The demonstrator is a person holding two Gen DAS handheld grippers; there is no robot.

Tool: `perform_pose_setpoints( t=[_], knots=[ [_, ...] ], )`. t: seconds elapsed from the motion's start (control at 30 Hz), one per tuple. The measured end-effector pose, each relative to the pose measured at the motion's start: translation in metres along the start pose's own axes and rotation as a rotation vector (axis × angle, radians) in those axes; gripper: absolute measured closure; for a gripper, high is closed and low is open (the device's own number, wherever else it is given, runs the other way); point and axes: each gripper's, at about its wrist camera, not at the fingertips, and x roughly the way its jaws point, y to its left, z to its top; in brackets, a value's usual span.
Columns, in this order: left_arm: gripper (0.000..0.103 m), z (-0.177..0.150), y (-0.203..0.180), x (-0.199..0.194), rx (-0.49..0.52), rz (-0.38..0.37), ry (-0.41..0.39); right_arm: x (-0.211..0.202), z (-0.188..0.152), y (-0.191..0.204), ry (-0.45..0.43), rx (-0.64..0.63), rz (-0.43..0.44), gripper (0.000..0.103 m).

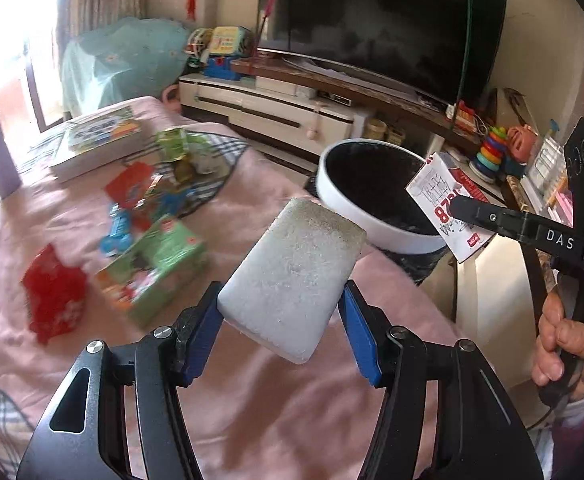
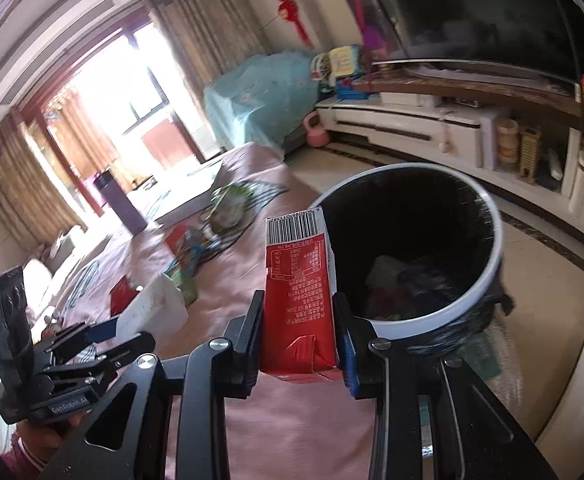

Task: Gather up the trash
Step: 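Grasp the white sponge with the left gripper while the right carries the red carton toward the bin, then carry both items over the trash bin and open both grippers to drop them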

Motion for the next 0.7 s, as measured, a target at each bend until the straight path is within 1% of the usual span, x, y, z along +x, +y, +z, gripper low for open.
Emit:
perform_pose_setpoints(
  t=[0.23, 0.53, 0.7],
  knots=[
    [0.045, 0.021, -0.026, 0.016, 0.039, 0.011, 0.005, -0.008, 0.009, -0.022, -0.028, 0.030, -0.021, 0.071],
    [0.045, 0.045, -0.053, 0.029, 0.081, 0.004, -0.004, -0.010, 0.019, -0.036, -0.038, 0.041, -0.029, 0.071],
    [0.045, 0.058, -0.063, 0.036, 0.087, -0.006, -0.008, -0.007, 0.028, -0.041, -0.040, 0.038, -0.038, 0.071]
  ],
)
